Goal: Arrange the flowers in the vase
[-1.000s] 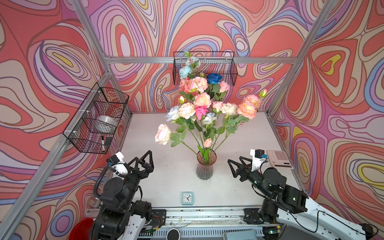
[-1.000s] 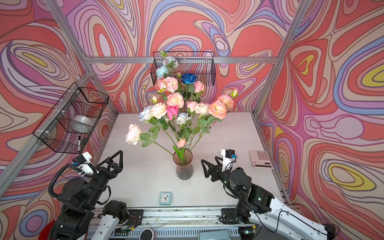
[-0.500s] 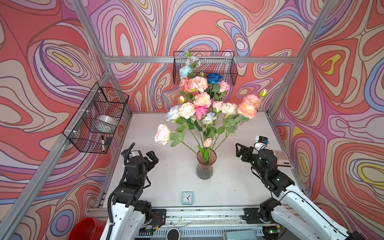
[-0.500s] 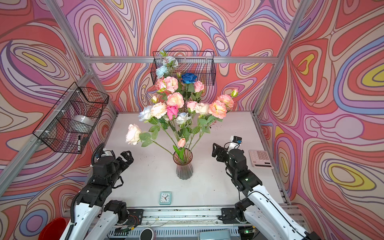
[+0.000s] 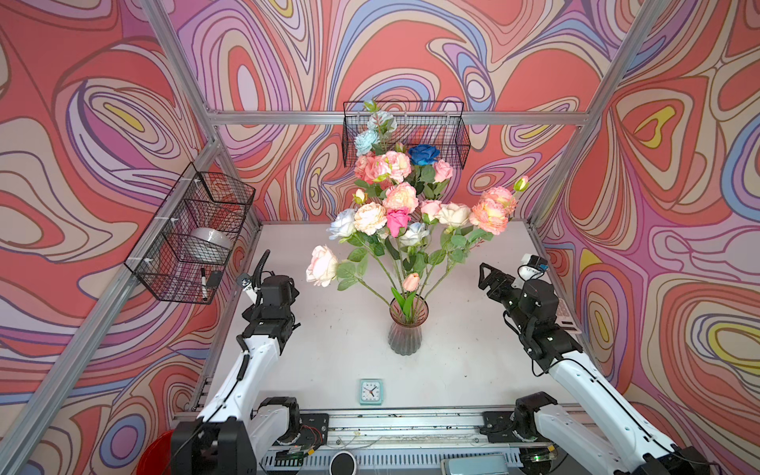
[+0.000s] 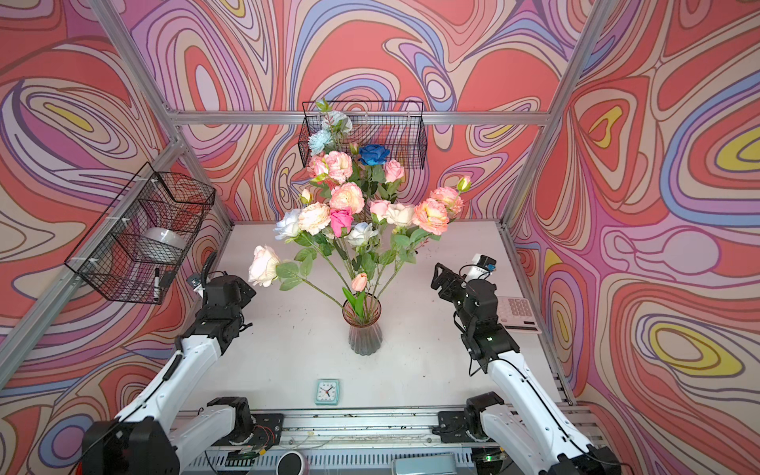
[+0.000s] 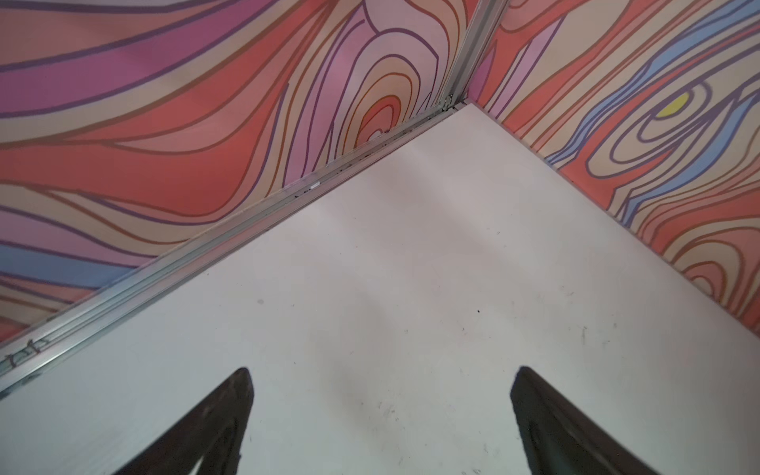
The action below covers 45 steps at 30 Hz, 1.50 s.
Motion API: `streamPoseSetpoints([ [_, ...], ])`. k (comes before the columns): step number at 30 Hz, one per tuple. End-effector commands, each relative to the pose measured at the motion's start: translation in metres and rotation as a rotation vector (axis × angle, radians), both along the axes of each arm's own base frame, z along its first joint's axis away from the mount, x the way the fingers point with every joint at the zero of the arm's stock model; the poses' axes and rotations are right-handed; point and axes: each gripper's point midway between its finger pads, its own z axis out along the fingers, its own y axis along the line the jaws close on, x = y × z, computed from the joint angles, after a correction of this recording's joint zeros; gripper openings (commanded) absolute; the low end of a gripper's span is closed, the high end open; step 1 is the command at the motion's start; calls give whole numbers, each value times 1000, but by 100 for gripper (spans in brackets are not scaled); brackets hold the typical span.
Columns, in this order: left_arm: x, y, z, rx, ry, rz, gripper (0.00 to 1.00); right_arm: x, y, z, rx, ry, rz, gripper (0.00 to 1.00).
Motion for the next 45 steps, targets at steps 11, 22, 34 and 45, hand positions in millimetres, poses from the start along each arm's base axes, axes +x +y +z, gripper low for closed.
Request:
streamPoseSetpoints([
  [11, 49, -6, -51, 252, 29, -224, 100, 1, -17, 13, -26, -42, -77, 98],
  [22, 62, -47, -54, 295, -53, -472, 99, 15, -34, -23, -28, 112, -206, 98],
  [34, 62, -60, -60, 330, -106, -534, 100, 15, -45, -33, -70, 106, -267, 98],
  [45, 64, -61, -62, 336, -63, -521, 100, 31, -56, -28, -322, 68, -284, 98],
])
